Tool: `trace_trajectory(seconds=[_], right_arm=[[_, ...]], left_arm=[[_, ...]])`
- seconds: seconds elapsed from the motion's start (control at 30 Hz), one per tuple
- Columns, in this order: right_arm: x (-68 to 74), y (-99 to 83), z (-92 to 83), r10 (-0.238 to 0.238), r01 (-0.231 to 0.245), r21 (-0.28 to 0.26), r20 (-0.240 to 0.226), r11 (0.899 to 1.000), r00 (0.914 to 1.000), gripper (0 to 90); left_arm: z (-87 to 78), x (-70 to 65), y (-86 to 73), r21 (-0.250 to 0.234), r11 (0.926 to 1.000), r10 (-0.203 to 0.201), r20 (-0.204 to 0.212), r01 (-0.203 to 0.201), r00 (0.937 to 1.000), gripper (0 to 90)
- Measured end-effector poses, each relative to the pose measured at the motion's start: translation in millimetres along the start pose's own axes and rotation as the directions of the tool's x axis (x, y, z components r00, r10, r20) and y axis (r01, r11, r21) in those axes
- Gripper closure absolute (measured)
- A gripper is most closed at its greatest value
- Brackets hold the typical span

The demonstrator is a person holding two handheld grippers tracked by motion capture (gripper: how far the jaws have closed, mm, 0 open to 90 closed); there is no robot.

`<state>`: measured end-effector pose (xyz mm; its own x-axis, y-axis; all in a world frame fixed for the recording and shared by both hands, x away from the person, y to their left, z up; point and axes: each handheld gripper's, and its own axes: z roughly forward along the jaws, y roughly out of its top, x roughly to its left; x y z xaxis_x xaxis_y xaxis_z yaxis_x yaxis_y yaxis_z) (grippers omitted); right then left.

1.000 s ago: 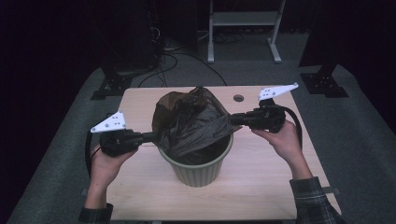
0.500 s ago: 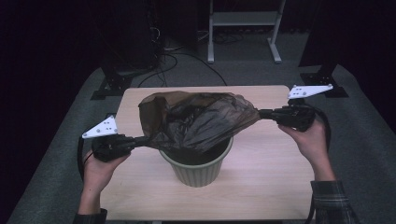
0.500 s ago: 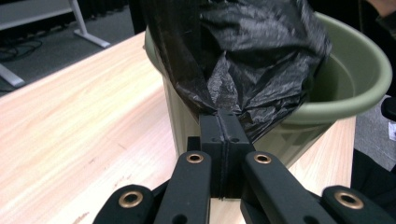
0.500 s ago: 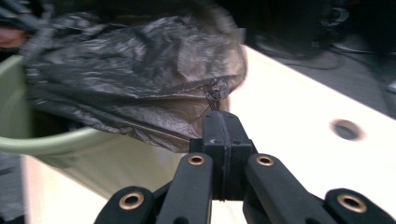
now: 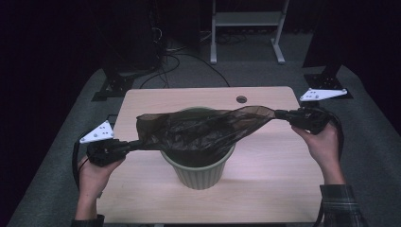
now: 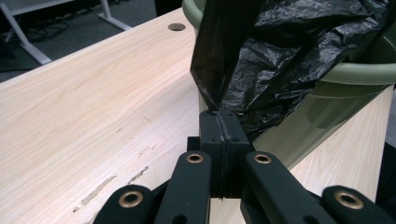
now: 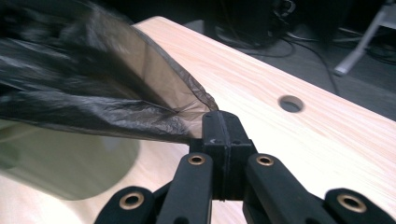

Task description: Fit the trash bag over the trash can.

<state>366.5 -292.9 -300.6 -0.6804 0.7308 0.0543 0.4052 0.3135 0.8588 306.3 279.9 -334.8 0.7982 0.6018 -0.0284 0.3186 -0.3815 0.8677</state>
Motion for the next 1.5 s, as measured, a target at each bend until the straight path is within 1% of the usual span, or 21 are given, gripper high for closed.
trace_trajectory(seconds=[0.03, 0.07, 0.1, 0.17, 0.2, 0.23, 0.27, 0.3, 0.33, 0.4, 0.43, 0.47, 0.53, 0.63, 0.77, 0.83, 1.0, 1.17, 1.3, 1.33, 1.5], right_arm=[[-1.5, -1.0, 0.6, 0.003, -0.003, 0.000, 0.001, 1.000, 1.0000, 90.0], [-2.1, -1.9, 1.5, 0.009, -0.009, 0.006, 0.011, 1.000, 0.9999, 90.0], [-2.8, -2.8, 2.7, 0.010, -0.010, 0.011, 0.018, 1.000, 0.9998, 90.0], [-3.7, -4.3, 4.8, 0.015, -0.015, 0.012, 0.001, 1.000, 0.9999, 89.8], [-3.3, -4.2, 4.8, 0.010, -0.010, 0.004, -0.004, 1.000, 0.9999, 87.8], [-2.3, -3.7, 3.2, 0.006, -0.006, -0.019, -0.002, 1.000, 1.0000, 82.3], [-2.0, -2.5, 1.5, 0.013, -0.013, -0.033, -0.018, 0.999, 0.9998, 81.1], [-1.3, -1.1, -0.3, 0.010, -0.011, -0.049, -0.028, 0.999, 0.9996, 78.7], [0.0, 0.7, -2.1, 0.006, -0.007, -0.058, -0.021, 0.998, 0.9998, 77.2], [1.8, 4.5, -4.3, -0.002, 0.001, -0.069, -0.026, 0.998, 0.9997, 73.5], [2.9, 6.4, -5.5, -0.004, 0.002, -0.078, -0.024, 0.997, 0.9997, 71.4], [4.1, 8.1, -6.8, -0.006, 0.003, -0.086, -0.030, 0.996, 0.9995, 70.9], [7.3, 11.4, -8.7, -0.012, 0.007, -0.113, -0.043, 0.994, 0.9990, 66.8], [16.9, 18.3, -7.5, -0.039, 0.030, -0.143, -0.065, 0.989, 0.9971, 61.5], [34.1, 30.0, -1.2, -0.083, 0.067, -0.152, -0.099, 0.986, 0.9916, 61.0], [41.3, 35.6, 3.2, -0.098, 0.081, -0.149, -0.113, 0.986, 0.9887, 60.8], [52.0, 45.2, 13.7, -0.117, 0.096, -0.140, -0.146, 0.986, 0.9823, 60.8], [60.1, 50.0, 22.2, -0.134, 0.112, -0.136, -0.168, 0.984, 0.9767, 60.8], [65.4, 52.0, 29.5, -0.139, 0.115, -0.132, -0.184, 0.985, 0.9731, 60.8], [66.4, 52.2, 31.3, -0.140, 0.117, -0.130, -0.188, 0.985, 0.9722, 60.8], [70.5, 52.6, 39.2, -0.141, 0.117, -0.126, -0.209, 0.985, 0.9675, 61.0]], left_arm=[[1.5, -0.6, -0.9, 0.017, 0.9998, 0.005, -0.016, -0.005, 0.9999, 90.0], [3.1, -0.8, -2.0, 0.022, 0.9997, 0.007, -0.012, -0.007, 0.9999, 90.0], [4.4, -0.6, -3.1, 0.020, 0.9998, 0.008, 0.000, -0.008, 1.0000, 90.0], [4.9, -1.3, -4.2, 0.010, 0.9999, 0.013, 0.007, -0.013, 0.9999, 89.9], [3.4, -1.7, -3.8, -0.006, 0.9999, 0.012, 0.015, -0.012, 0.9998, 83.3], [0.7, -2.3, -3.1, -0.025, 0.9996, 0.014, 0.011, -0.014, 0.9998, 77.3], [-2.4, -2.6, -1.8, -0.041, 0.9991, 0.014, 0.014, -0.014, 0.9998, 72.9], [-5.9, -3.2, -0.2, -0.054, 0.9984, 0.015, 0.013, -0.014, 0.9998, 70.2], [-9.8, -3.6, 1.8, -0.068, 0.9975, 0.019, 0.009, -0.018, 0.9998, 68.0], [-17.1, -5.1, 6.4, -0.090, 0.9957, 0.025, 0.012, -0.024, 0.9996, 62.2], [-20.6, -6.3, 9.0, -0.101, 0.9944, 0.032, 0.005, -0.032, 0.9995, 59.4], [-23.8, -7.5, 12.2, -0.108, 0.9934, 0.040, 0.000, -0.040, 0.9992, 56.9], [-28.2, -11.1, 19.9, -0.124, 0.9908, 0.054, -0.001, -0.054, 0.9985, 53.2], [-33.1, -15.6, 34.5, -0.141, 0.9864, 0.082, -0.021, -0.084, 0.9964, 47.0], [-35.7, -19.9, 55.8, -0.173, 0.9787, 0.110, -0.018, -0.111, 0.9938, 45.3], [-32.7, -21.4, 68.7, -0.181, 0.9759, 0.123, -0.004, -0.122, 0.9924, 45.4], [-19.7, -22.7, 95.7, -0.178, 0.9730, 0.153, 0.017, -0.147, 0.9881, 45.4], [-9.0, -23.1, 120.1, -0.161, 0.9704, 0.186, 0.027, -0.180, 0.9822, 45.1], [2.8, -21.9, 142.3, -0.144, 0.9686, 0.210, 0.040, -0.203, 0.9768, 45.1], [7.8, -21.2, 148.0, -0.136, 0.9689, 0.216, 0.050, -0.207, 0.9752, 45.1], [31.2, -17.4, 163.1, -0.097, 0.9670, 0.244, 0.082, -0.236, 0.9664, 45.1]])
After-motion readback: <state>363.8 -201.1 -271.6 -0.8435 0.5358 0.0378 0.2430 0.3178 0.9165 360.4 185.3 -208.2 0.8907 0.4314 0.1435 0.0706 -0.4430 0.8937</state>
